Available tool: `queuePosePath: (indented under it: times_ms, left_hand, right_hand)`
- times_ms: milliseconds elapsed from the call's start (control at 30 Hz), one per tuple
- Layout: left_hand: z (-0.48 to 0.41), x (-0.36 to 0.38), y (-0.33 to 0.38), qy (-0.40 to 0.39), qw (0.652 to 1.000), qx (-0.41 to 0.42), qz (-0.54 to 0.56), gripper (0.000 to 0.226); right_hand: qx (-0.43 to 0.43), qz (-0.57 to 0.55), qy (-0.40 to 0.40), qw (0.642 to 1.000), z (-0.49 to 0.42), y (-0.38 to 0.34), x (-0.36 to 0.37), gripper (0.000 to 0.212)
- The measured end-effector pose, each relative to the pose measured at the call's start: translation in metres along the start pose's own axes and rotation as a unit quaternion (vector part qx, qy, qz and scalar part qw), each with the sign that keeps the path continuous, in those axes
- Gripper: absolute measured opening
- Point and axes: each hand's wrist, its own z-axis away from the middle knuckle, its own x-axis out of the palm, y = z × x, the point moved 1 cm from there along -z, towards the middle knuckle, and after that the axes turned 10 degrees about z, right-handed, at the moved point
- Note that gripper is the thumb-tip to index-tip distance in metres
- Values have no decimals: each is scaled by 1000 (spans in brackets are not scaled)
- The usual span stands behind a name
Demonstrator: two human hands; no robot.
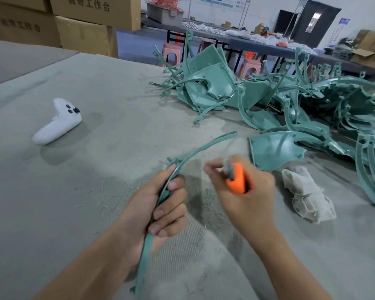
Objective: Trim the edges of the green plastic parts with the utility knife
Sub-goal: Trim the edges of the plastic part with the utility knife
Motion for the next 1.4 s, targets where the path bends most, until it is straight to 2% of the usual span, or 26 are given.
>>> queuePosePath:
  times_ms: [67,100,133,267,300,367,433,500,533,567,600,667,700,733,800,833,900,967,1100,1167,1200,1300,1400]
  left_hand:
    - [0,-2,1,9,999,-2,-48,39]
    - [0,-2,2,10,997,-2,-78,40]
    - [0,-3,2,7,994,-3,-106,40]
    - [1,-5,3,-47,987,-29,-154,39]
    - [0,-5,4,-66,986,-36,-151,39]
    - [-1,-4,7,-95,986,-27,-137,48]
    - [-2,-3,14,-69,989,26,-127,54]
    - [-3,-2,15,-20,980,117,-160,38]
    - [-3,-2,12,1,961,172,-215,29]
    - [-2,-2,8,22,923,234,-304,25]
    - [-1,0,3,42,858,299,-417,30]
    - [2,3,-5,49,676,397,-619,59]
    - [2,4,-8,42,595,418,-685,74]
    - [2,5,-10,38,530,426,-732,84]
    - [2,4,-11,47,432,449,-781,75]
    - [1,3,-11,57,409,473,-779,62]
    - [2,0,-9,87,416,511,-747,50]
    - [6,0,-6,134,451,521,-713,49]
    - [10,7,-2,174,529,494,-667,36]
    - [11,10,-1,176,533,503,-658,36]
    - [11,11,-1,175,529,510,-656,36]
    - [12,12,-1,172,522,517,-656,35]
    - [11,10,-2,175,520,515,-658,38]
  right_hand:
    - [52,27,93,994,-5,7,-7,33]
    - [52,48,112,991,-9,11,-11,35]
    - [48,73,111,990,-11,12,-15,31]
    - [52,127,-2,991,-12,21,-14,19]
    - [62,142,-3,988,-11,23,-14,16]
    - [113,165,35,979,-11,28,-17,31]
    - [205,146,89,964,-15,33,-25,37]
    - [308,83,130,939,-19,39,-34,32]
    - [350,31,138,926,-21,38,-37,28]
    - [384,-38,133,913,-22,35,-37,29]
    - [408,-123,117,897,-22,29,-36,32]
    - [429,-261,71,862,-20,14,-28,35]
    - [429,-300,38,851,-17,5,-22,35]
    - [426,-324,5,844,-14,-5,-16,33]
    - [414,-344,-43,842,-8,-24,-5,35]
    - [400,-339,-58,849,-5,-30,-2,38]
    - [355,-317,-91,875,-3,-43,1,35]
    - [302,-308,-106,896,-4,-48,-1,30]
    - [200,-168,-59,964,-4,-42,-6,65]
    - [170,-97,-79,978,-2,-42,-5,82]
    - [153,-72,-95,981,-1,-41,-4,81]
    - [110,-25,-147,983,2,-41,0,58]
    - [93,-16,-181,979,4,-41,2,54]
